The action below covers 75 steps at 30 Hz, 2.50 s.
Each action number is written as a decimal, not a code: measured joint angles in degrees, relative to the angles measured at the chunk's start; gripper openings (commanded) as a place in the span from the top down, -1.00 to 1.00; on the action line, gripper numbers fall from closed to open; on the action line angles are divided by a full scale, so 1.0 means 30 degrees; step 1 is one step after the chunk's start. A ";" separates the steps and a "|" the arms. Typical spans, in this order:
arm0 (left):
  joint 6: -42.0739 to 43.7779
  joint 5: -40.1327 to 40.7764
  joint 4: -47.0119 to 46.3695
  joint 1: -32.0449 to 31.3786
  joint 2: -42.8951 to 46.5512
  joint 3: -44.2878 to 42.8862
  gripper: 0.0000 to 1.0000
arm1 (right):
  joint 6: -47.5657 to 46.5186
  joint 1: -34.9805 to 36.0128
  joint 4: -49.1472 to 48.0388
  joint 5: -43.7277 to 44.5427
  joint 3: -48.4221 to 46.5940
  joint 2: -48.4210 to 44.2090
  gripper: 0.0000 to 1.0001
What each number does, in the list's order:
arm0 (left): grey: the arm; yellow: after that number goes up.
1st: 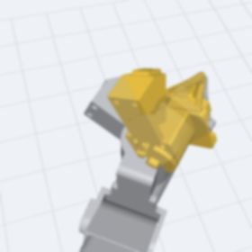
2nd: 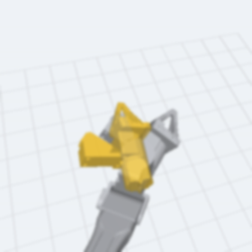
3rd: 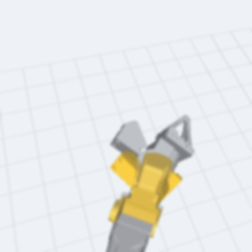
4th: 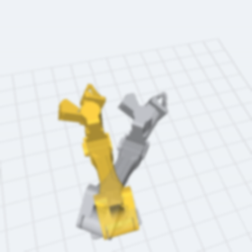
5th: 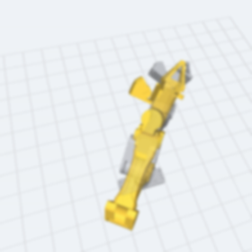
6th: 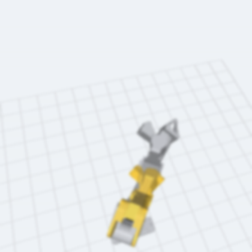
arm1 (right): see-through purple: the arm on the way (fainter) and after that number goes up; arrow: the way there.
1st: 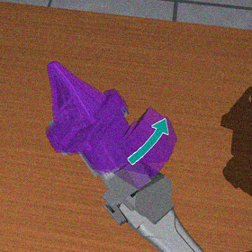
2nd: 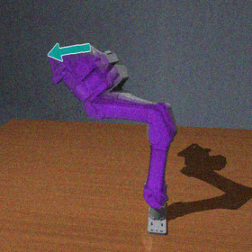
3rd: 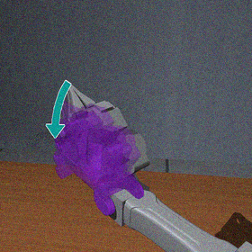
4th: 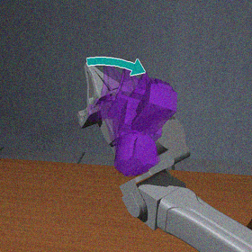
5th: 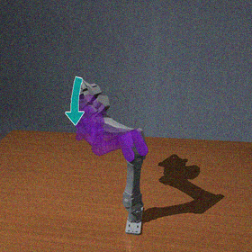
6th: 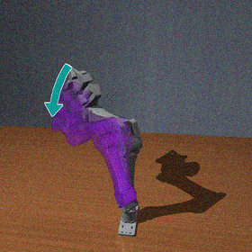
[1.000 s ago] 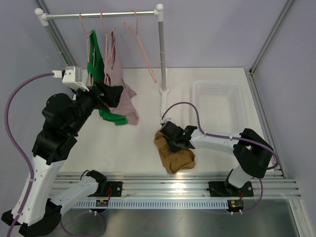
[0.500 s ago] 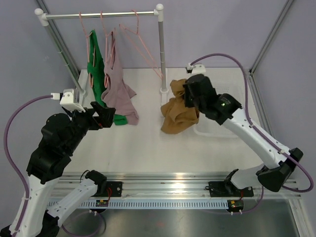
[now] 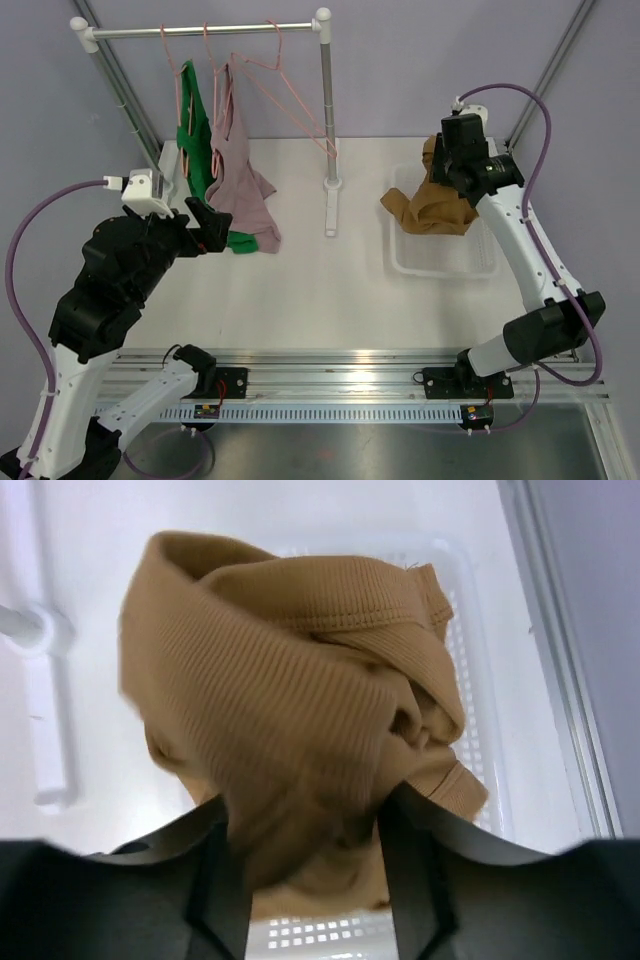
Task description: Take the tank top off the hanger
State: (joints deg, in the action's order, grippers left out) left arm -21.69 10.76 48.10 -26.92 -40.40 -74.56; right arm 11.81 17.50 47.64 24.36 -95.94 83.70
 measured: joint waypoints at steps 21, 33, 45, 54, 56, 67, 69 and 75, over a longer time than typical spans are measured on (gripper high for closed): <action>0.2171 0.2601 0.2521 0.0612 -1.1737 -1.2138 -0.98 | 0.1596 -0.0474 -0.3147 -1.1373 0.6186 -0.6790 -0.96; 0.4116 -0.0452 0.2543 0.5421 -2.0028 -1.9402 -0.31 | 0.2878 -0.0466 -0.4612 -1.6728 1.0535 -0.9792 -0.91; 0.4692 -0.1464 0.2506 0.6098 -2.2906 -2.0546 1.00 | 0.2951 -0.0466 -0.4663 -1.7959 1.1009 -1.1213 -0.86; 0.4546 -0.1814 0.2484 0.6113 -2.2877 -2.0910 1.00 | 0.3016 -0.0466 -0.4670 -1.8010 1.1205 -1.1074 -0.85; 0.4393 -0.1967 0.2455 0.6113 -2.2739 -2.0910 1.00 | 0.3016 -0.0466 -0.4670 -1.8010 1.1205 -1.1067 -0.85; 0.3840 -0.2900 0.2382 0.6113 -1.9977 -2.0983 1.00 | 0.3009 -0.0466 -0.4656 -1.8200 1.1191 -1.1089 -0.86; 0.3585 -0.3177 0.2455 0.6113 -1.9416 -2.0990 1.00 | 0.3002 -0.0466 -0.4648 -1.8484 1.1125 -1.1103 -0.86; 0.2608 -0.4590 0.2499 0.6113 -1.6466 -1.8017 1.00 | 0.3016 -0.0466 -0.4656 -1.9453 1.0724 -1.1096 -0.86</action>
State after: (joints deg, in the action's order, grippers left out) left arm -13.87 -3.01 55.59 -8.58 -89.80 -128.62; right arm 20.86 16.10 33.67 -34.00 -63.77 50.41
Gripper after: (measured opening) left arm 0.026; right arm 0.929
